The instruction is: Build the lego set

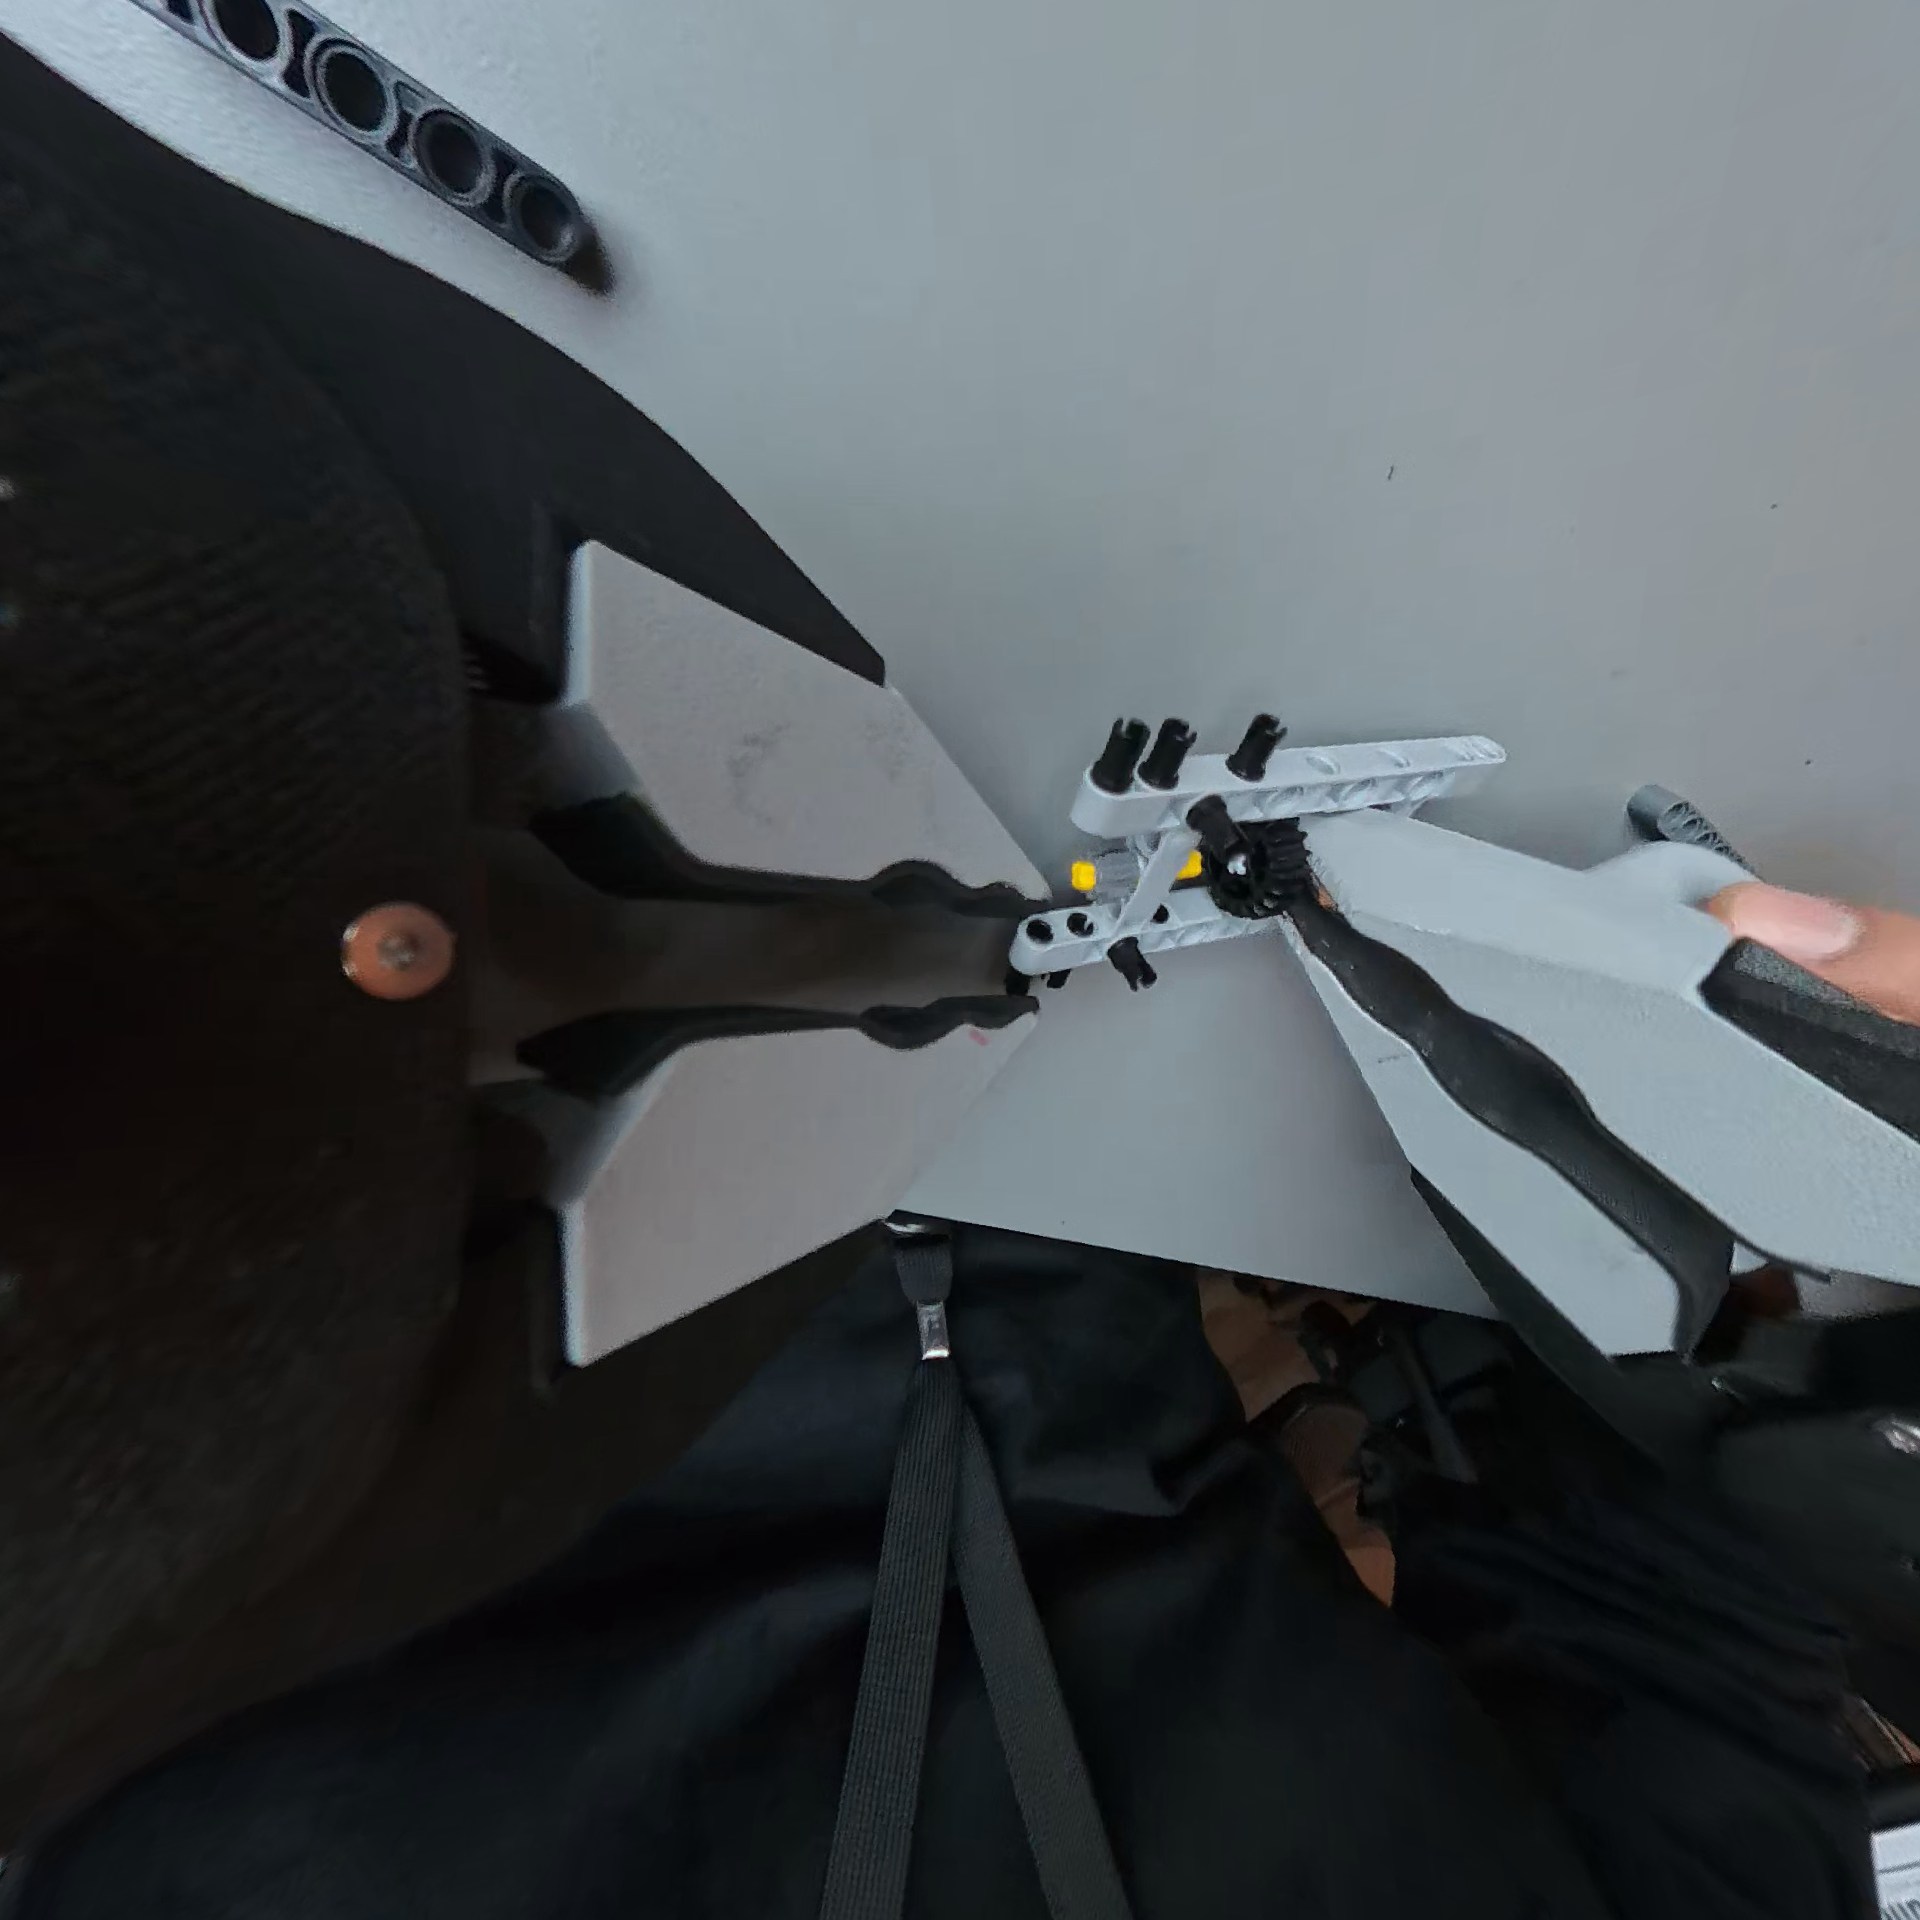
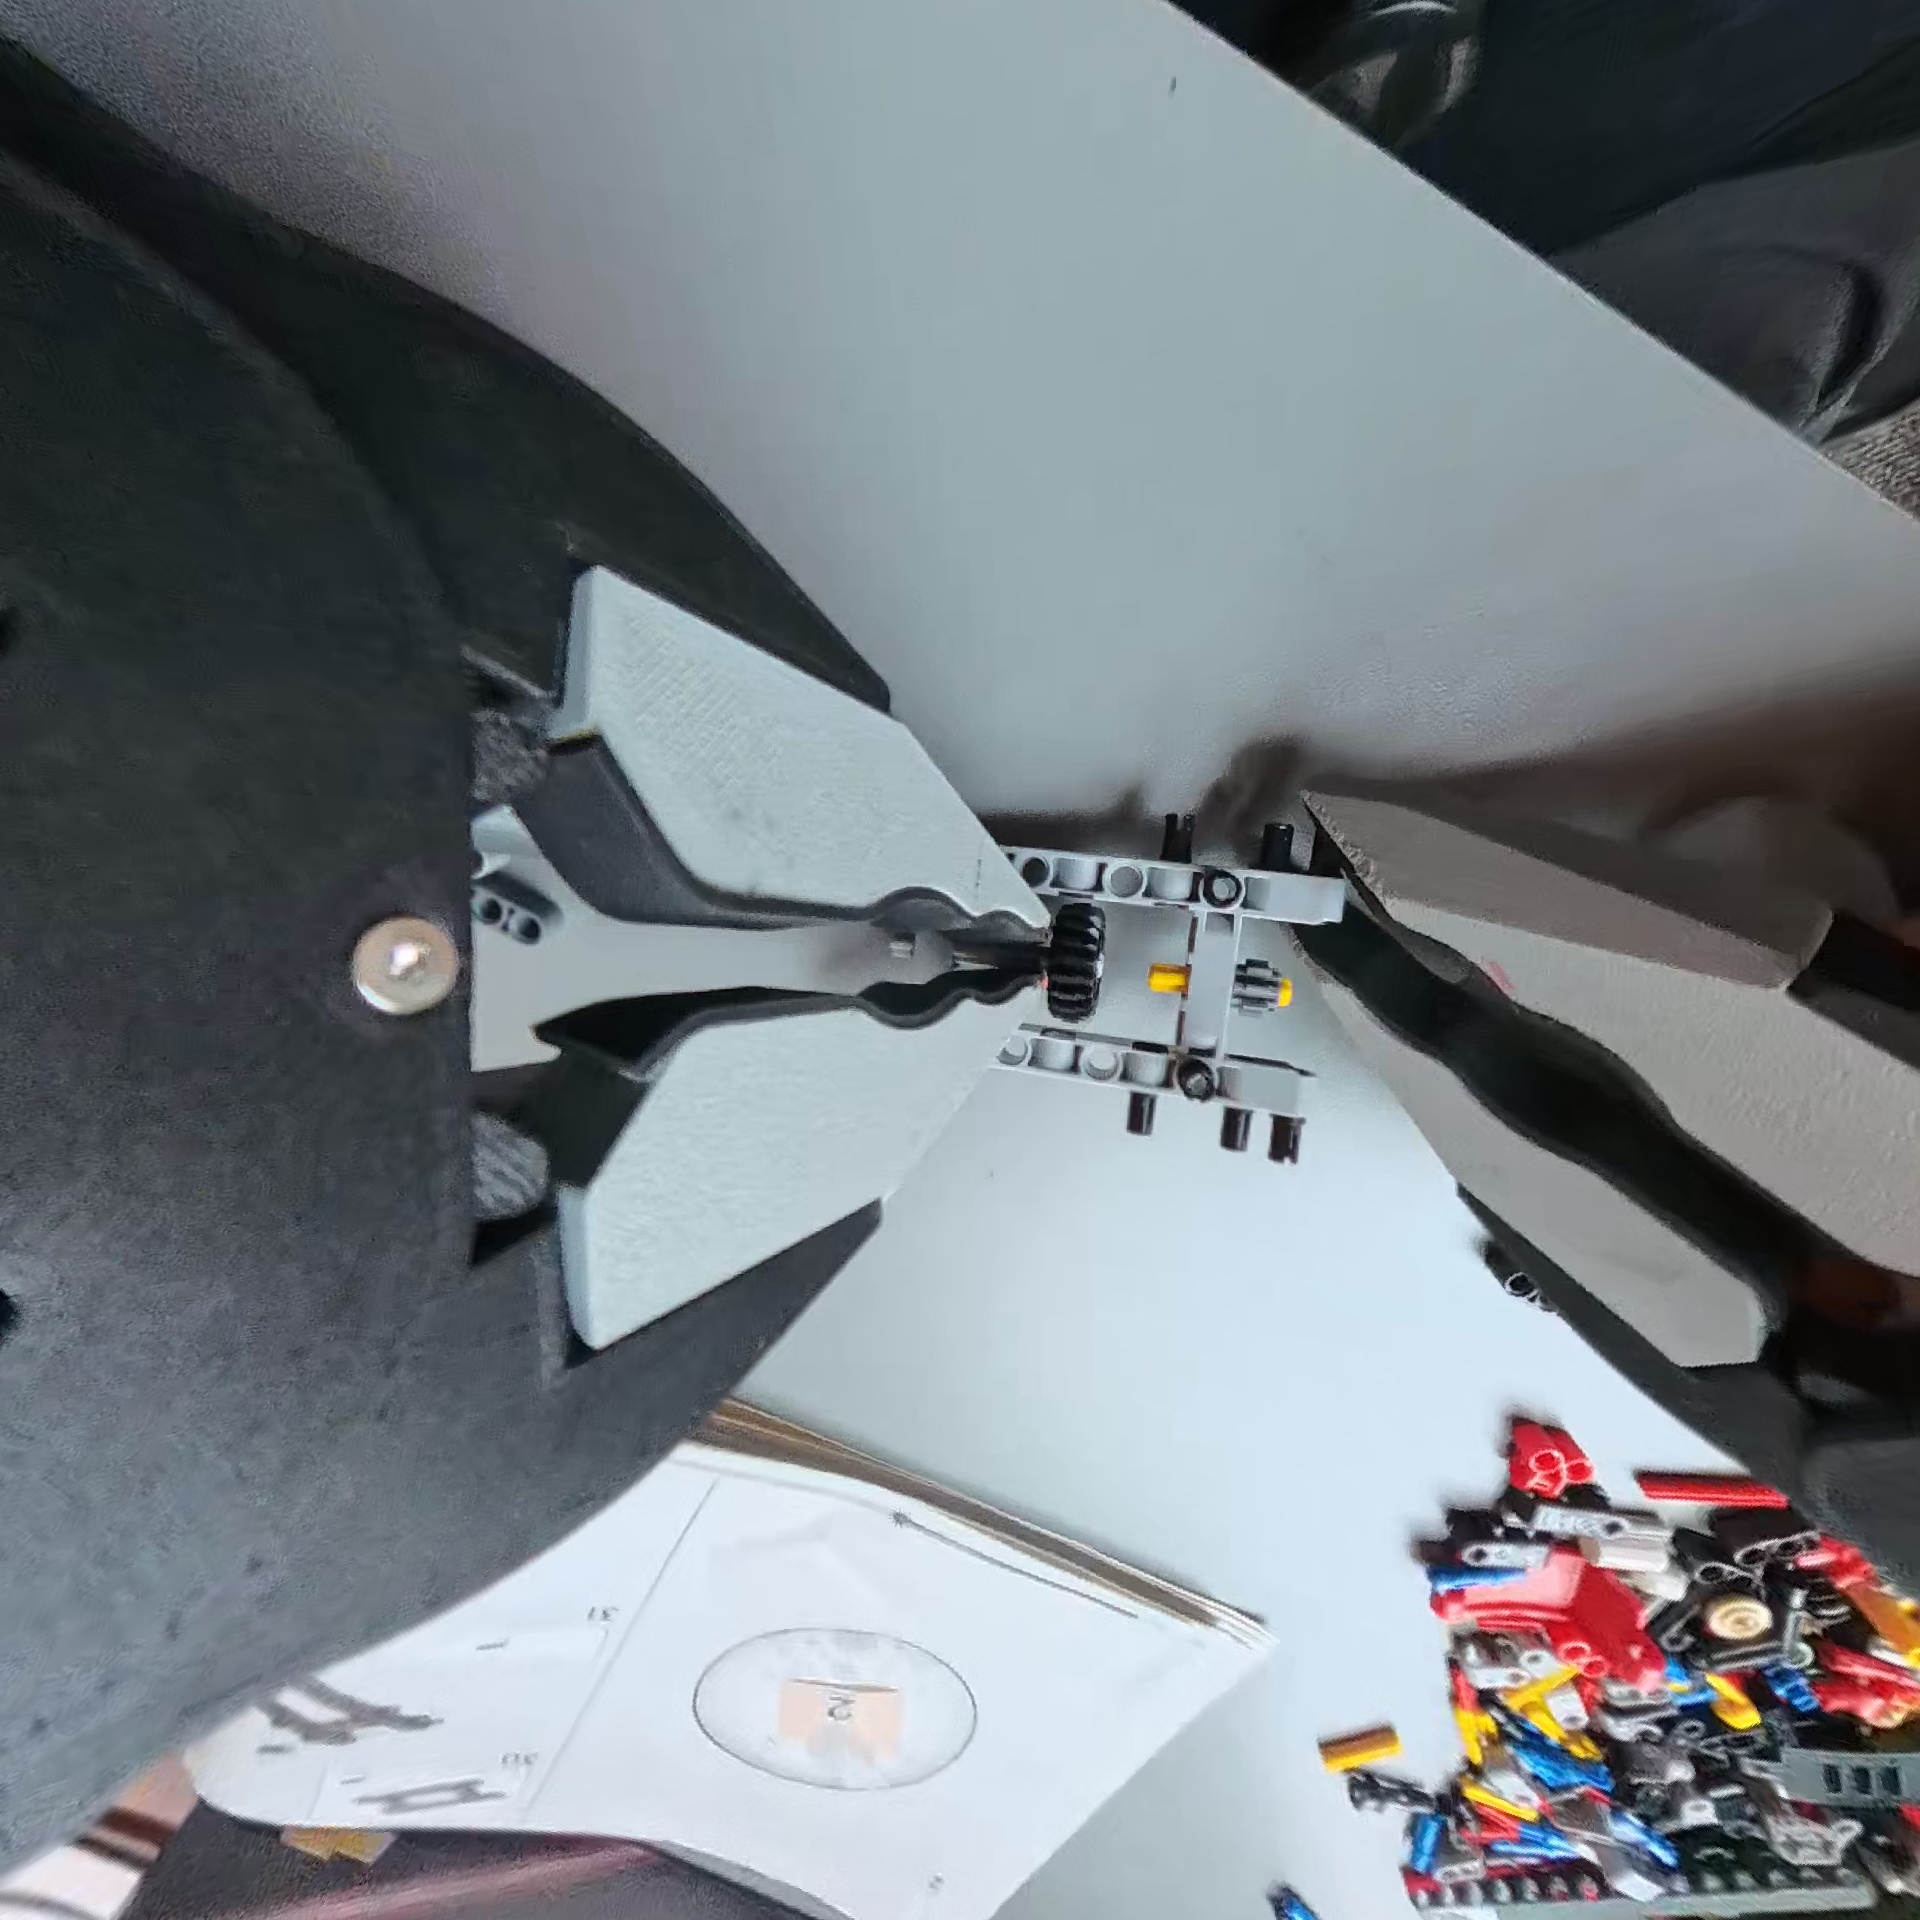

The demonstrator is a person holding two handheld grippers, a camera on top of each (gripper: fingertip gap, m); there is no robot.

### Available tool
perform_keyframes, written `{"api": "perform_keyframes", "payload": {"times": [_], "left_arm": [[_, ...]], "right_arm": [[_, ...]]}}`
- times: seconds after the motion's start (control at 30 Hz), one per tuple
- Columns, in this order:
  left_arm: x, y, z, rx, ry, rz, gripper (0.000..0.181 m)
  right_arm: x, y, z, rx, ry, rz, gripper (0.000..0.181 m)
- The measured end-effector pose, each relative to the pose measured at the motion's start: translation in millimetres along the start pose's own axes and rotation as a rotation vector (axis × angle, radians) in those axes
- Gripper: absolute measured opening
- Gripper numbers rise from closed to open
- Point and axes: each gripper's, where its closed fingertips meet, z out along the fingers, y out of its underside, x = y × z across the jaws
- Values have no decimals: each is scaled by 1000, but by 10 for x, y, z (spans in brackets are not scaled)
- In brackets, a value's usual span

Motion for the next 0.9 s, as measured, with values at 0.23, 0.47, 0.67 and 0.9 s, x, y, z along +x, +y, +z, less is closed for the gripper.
{"api": "perform_keyframes", "payload": {"times": [0.23, 0.47, 0.67, 0.9], "left_arm": [[-53, 0, -71, 28, -32, -27, 14], [-73, -16, -117, 57, -63, -15, 14], [-113, 0, -148, 53, -66, -28, 7], [-52, -36, -137, 67, -77, -1, 14]], "right_arm": [[-33, 5, 47, 45, -163, 241, 1], [7, -2, 41, 103, -118, 236, 1], [-18, -2, 22, 105, -94, 160, 1], [-24, -1, 67, 71, -132, 221, 1]]}}
